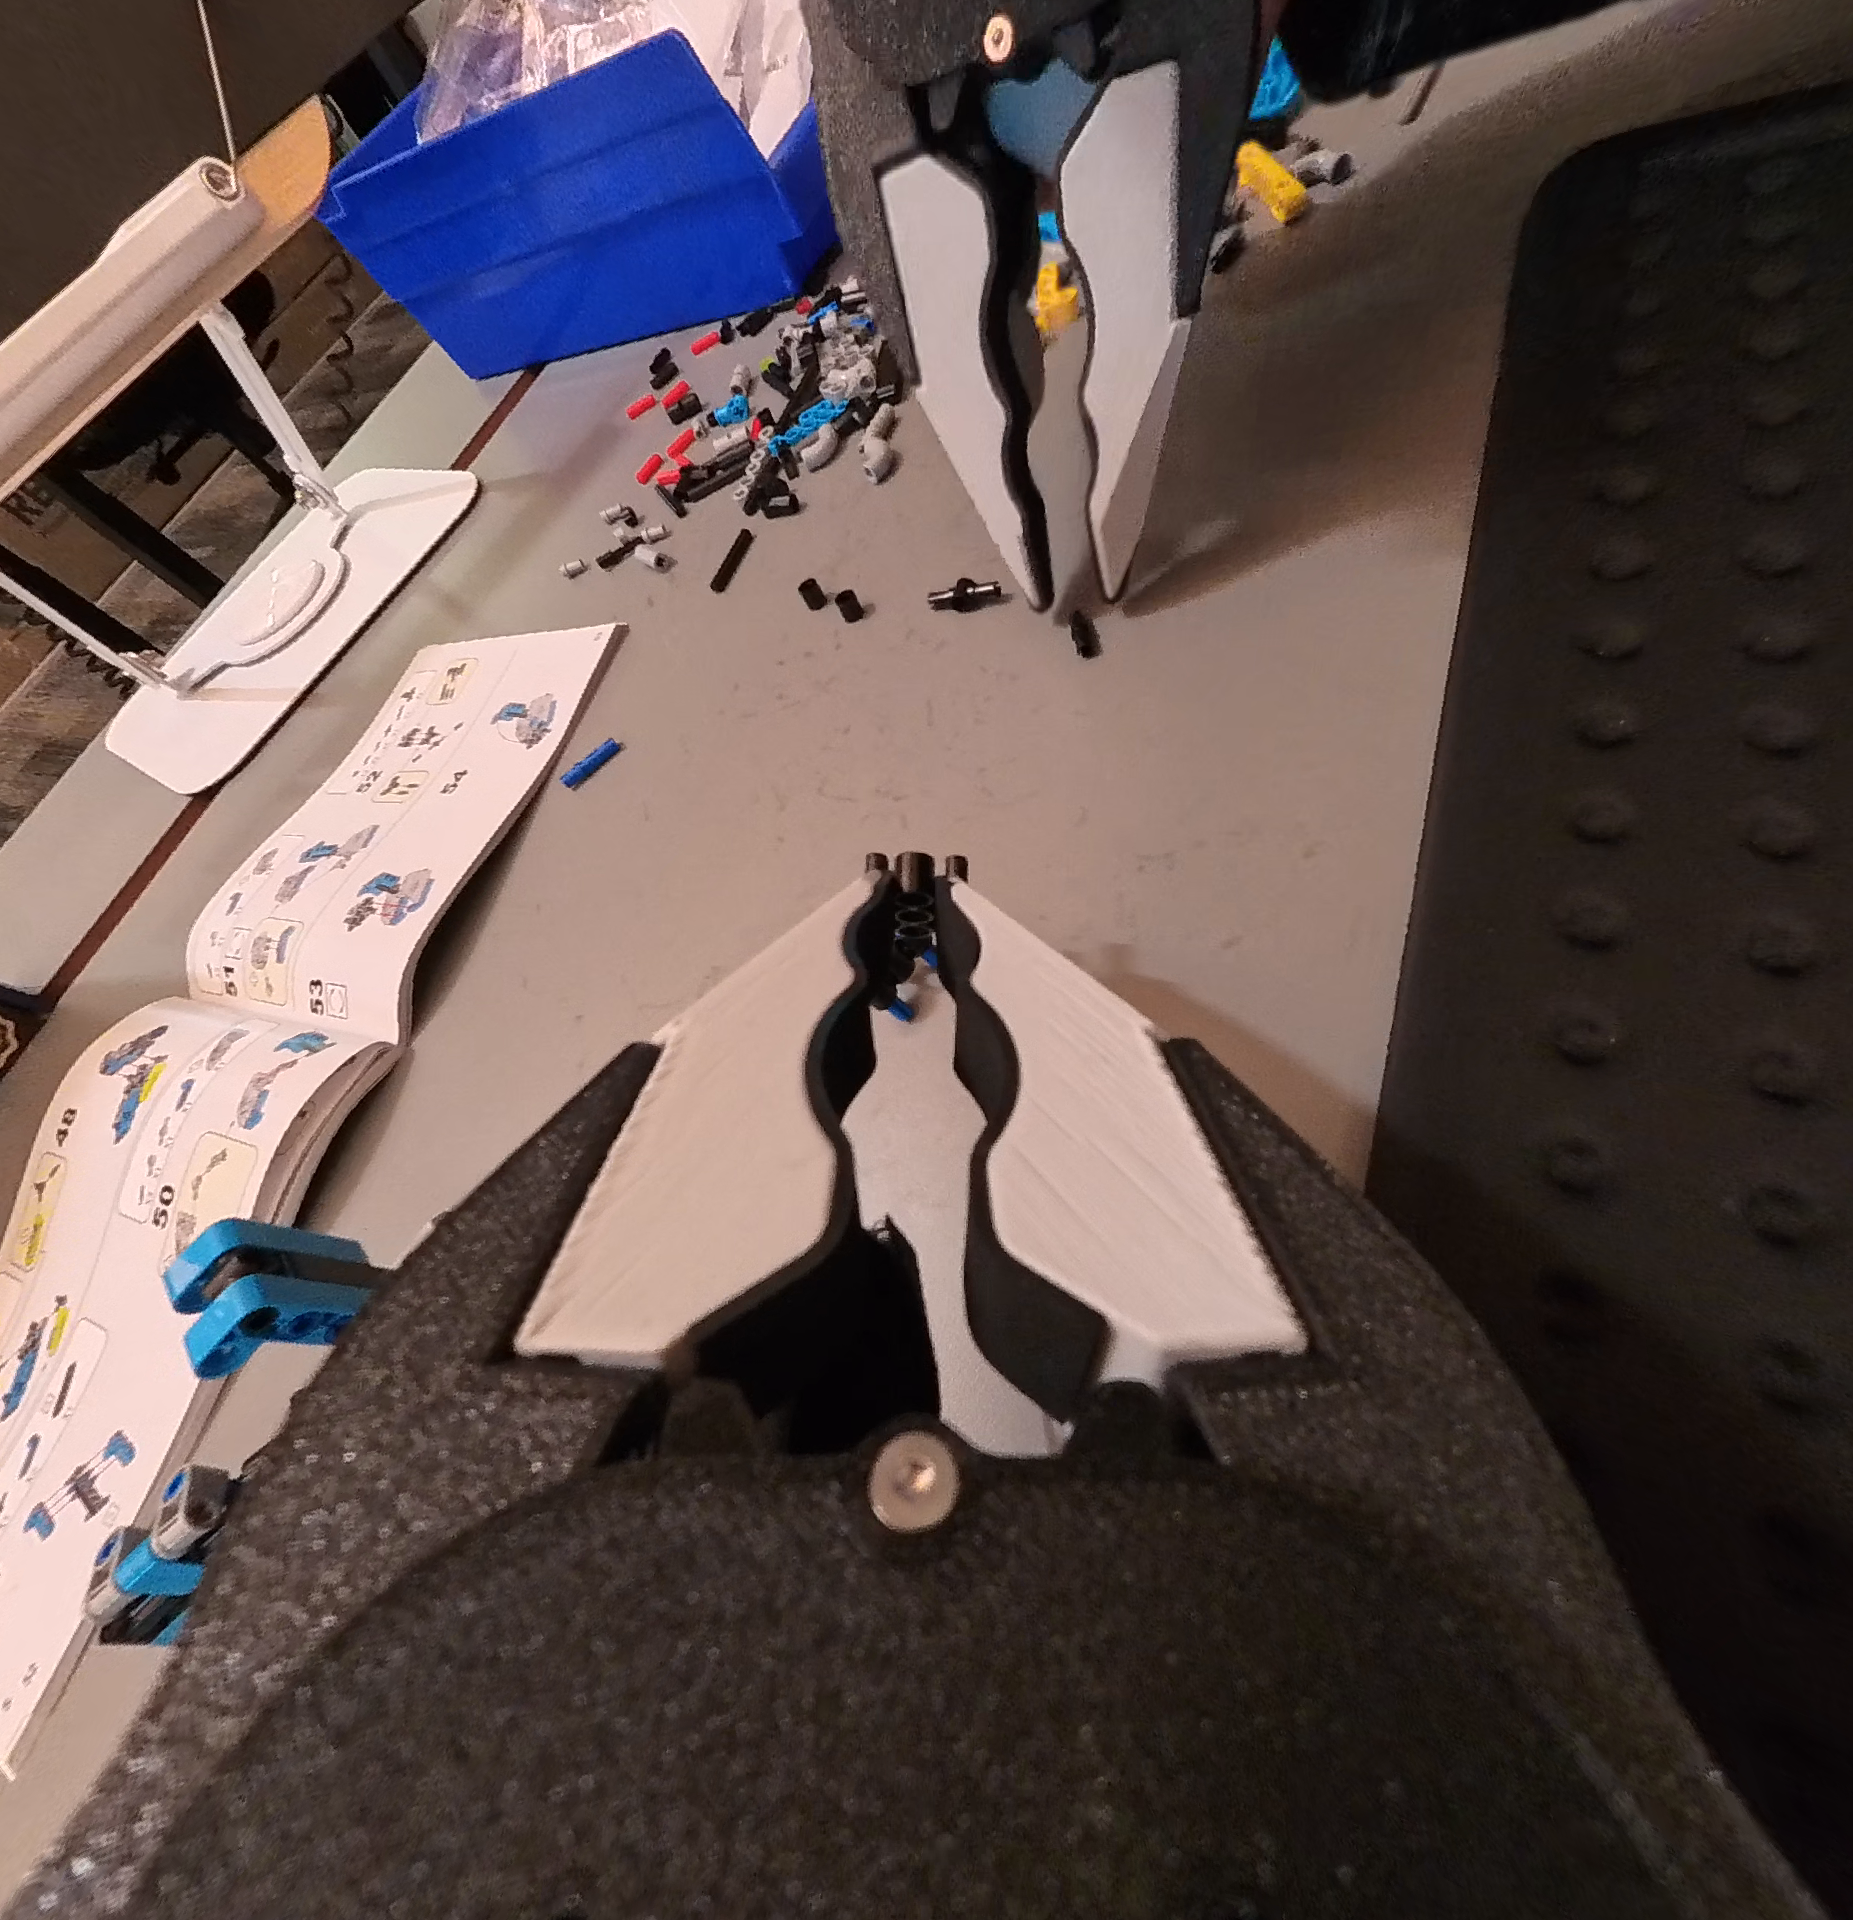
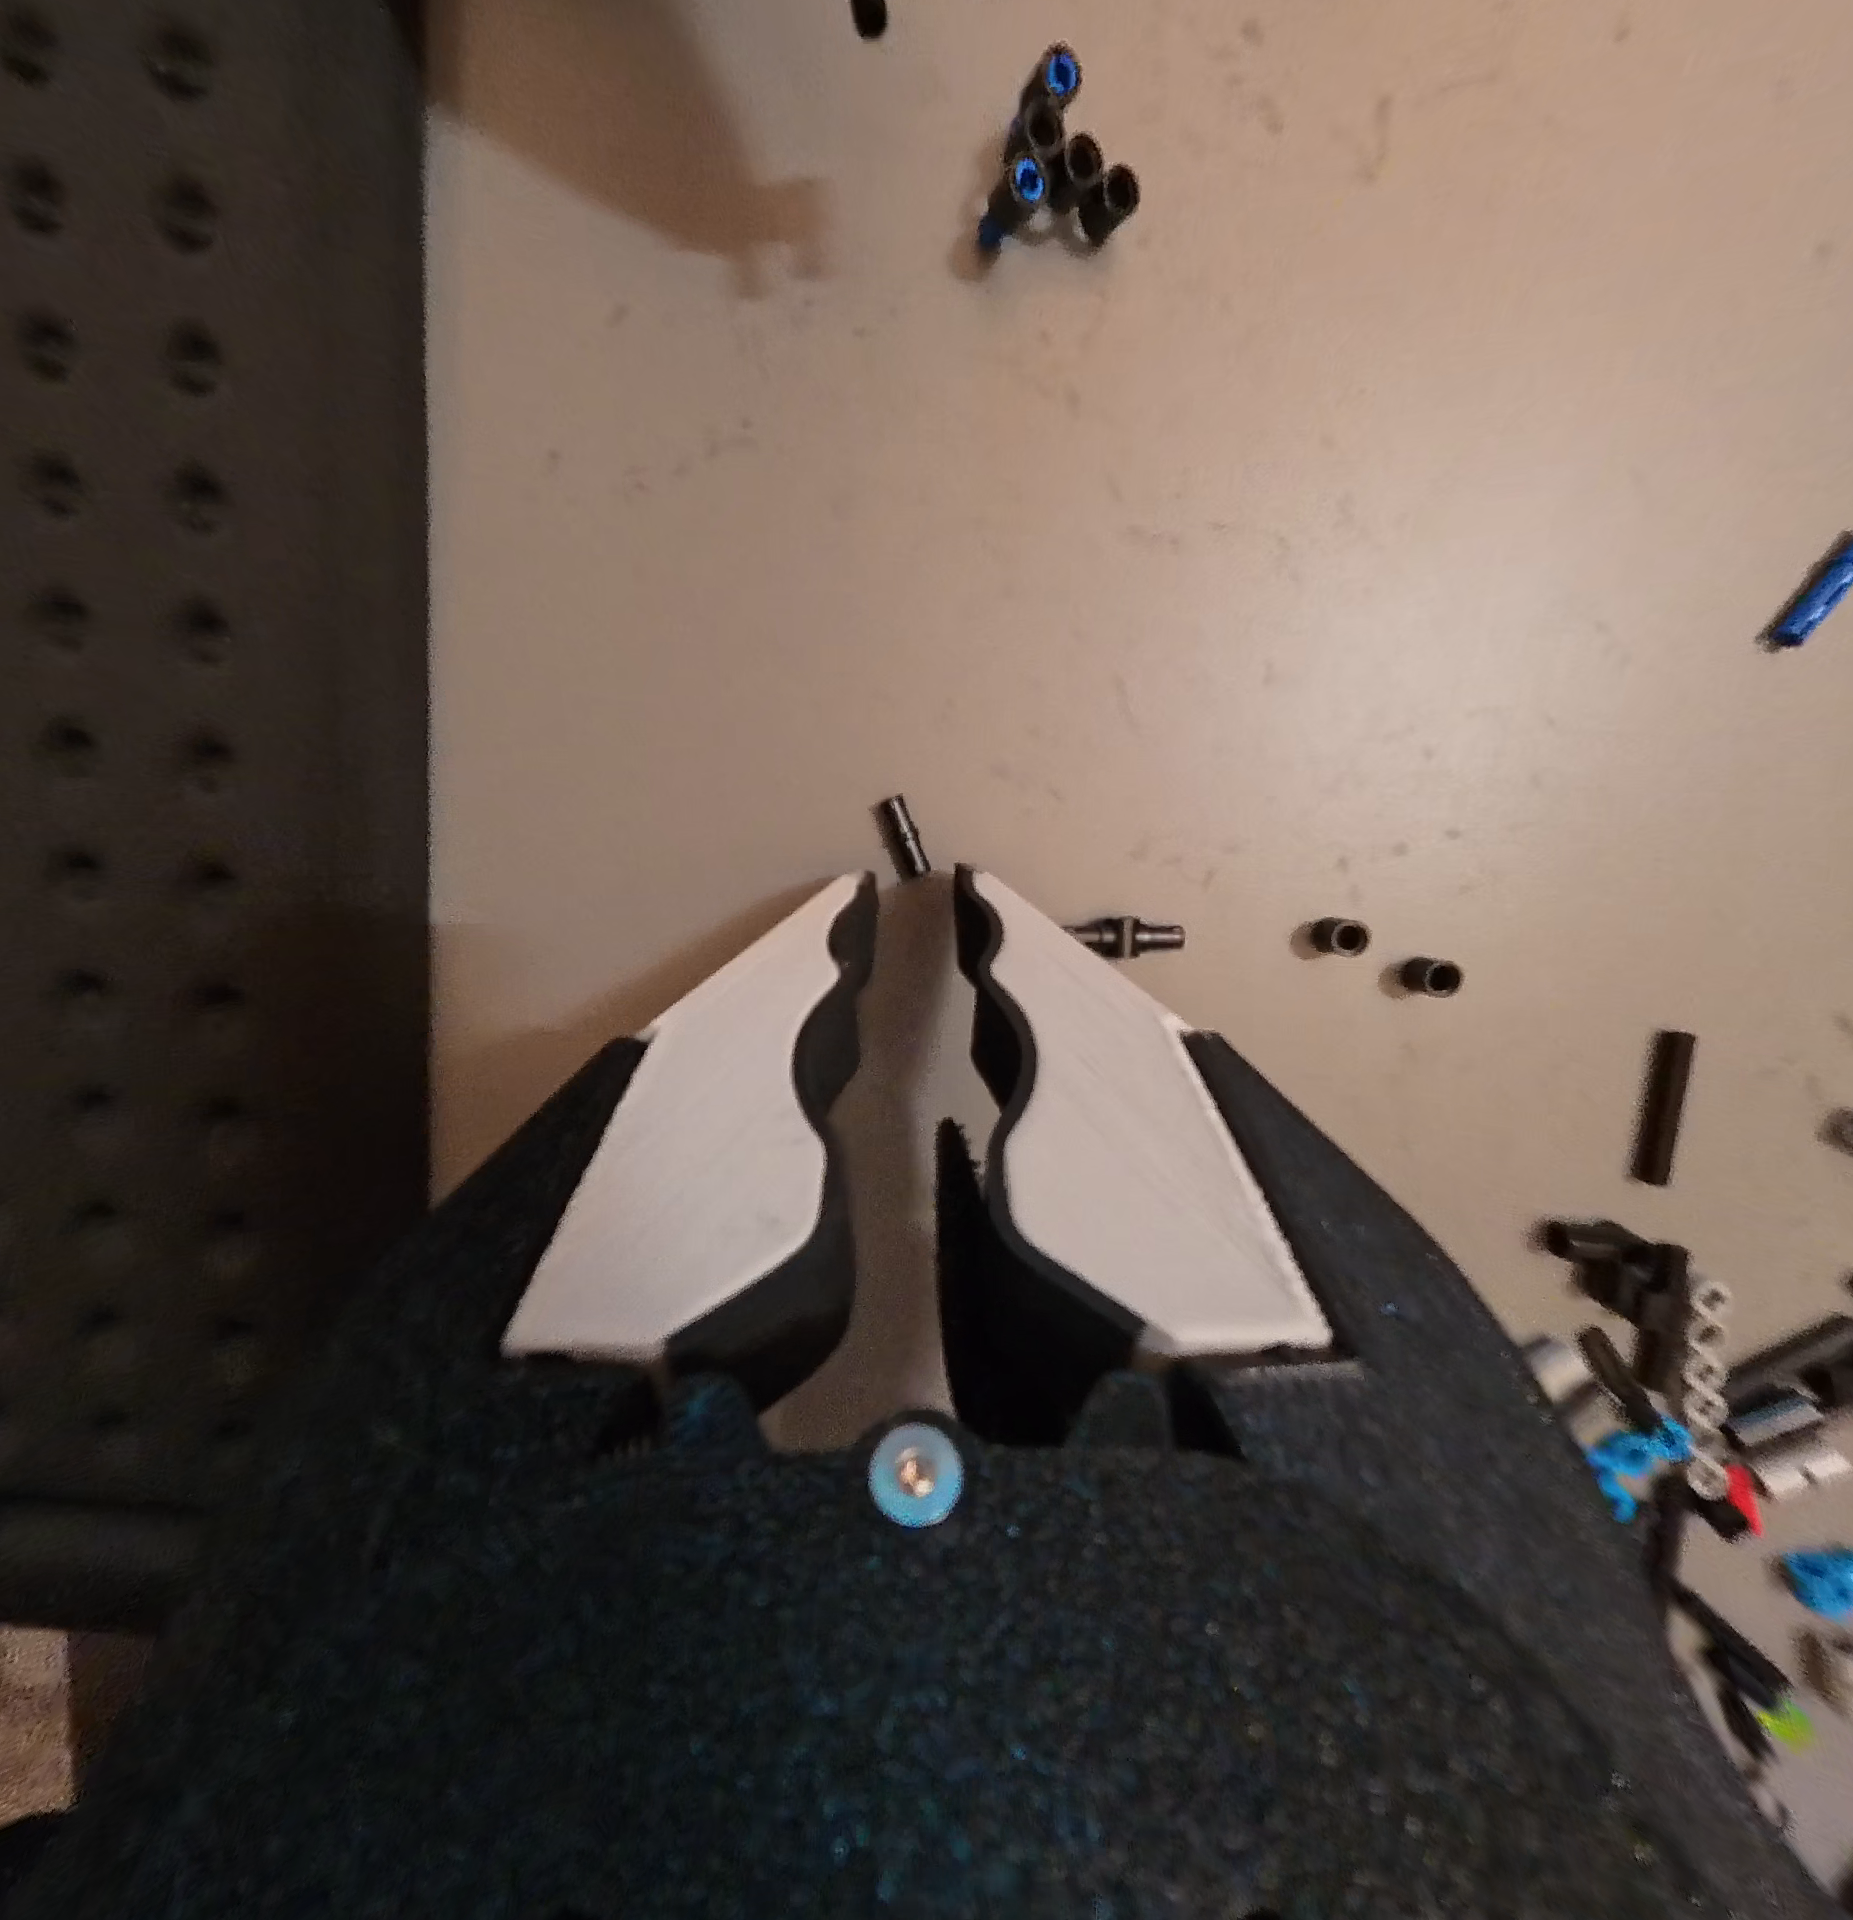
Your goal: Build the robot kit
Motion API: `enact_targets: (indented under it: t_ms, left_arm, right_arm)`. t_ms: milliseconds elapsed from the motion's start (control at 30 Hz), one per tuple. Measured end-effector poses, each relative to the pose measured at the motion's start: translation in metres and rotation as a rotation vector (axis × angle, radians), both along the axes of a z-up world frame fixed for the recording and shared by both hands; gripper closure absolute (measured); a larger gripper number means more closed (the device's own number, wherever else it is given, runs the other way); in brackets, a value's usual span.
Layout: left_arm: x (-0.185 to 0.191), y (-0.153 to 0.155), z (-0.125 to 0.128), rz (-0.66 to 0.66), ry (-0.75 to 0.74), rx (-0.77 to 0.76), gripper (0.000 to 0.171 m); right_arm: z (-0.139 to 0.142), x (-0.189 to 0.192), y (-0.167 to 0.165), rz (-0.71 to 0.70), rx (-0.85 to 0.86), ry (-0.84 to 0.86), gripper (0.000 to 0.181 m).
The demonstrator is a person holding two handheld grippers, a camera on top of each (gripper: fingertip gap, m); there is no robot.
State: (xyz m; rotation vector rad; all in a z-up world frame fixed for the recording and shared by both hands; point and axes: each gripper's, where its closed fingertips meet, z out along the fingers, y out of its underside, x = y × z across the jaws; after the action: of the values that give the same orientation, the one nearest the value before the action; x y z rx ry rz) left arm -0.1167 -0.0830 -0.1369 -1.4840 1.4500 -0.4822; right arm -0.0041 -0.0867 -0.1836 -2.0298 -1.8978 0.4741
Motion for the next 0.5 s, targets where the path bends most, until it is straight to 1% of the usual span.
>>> enact_targets:
  t_ms: [67, 167, 233, 333, 433, 467, 500]
  left_arm:
    - [0.0, 0.0, 0.001, -0.001, -0.005, -0.002, 0.165]
    - [0.0, 0.0, 0.001, -0.002, -0.012, -0.017, 0.165]
    - [0.0, 0.001, 0.0, -0.002, -0.009, -0.019, 0.165]
    - [0.0, 0.001, -0.001, -0.003, -0.007, -0.026, 0.165]
    - [0.0, 0.002, 0.001, 0.006, -0.021, -0.043, 0.165]
    - [0.0, 0.004, 0.003, 0.018, -0.03, -0.054, 0.165]
    - [0.0, 0.006, 0.005, 0.031, -0.043, -0.071, 0.165]
  right_arm:
    - [-0.001, -0.003, -0.001, 0.013, -0.036, 0.082, 0.167]
    - [-0.004, -0.004, 0.0, 0.031, -0.04, 0.086, 0.169]
    - [-0.005, -0.006, -0.001, 0.067, -0.018, 0.035, 0.174]
    - [-0.006, -0.008, -0.001, 0.119, 0.003, -0.066, 0.174]
    - [-0.006, -0.009, 0.002, 0.11, -0.021, -0.116, 0.177]
    - [-0.003, -0.016, 0.006, 0.094, 0.003, -0.09, 0.177]
    - [0.005, -0.028, 0.007, 0.081, 0.006, -0.017, 0.177]
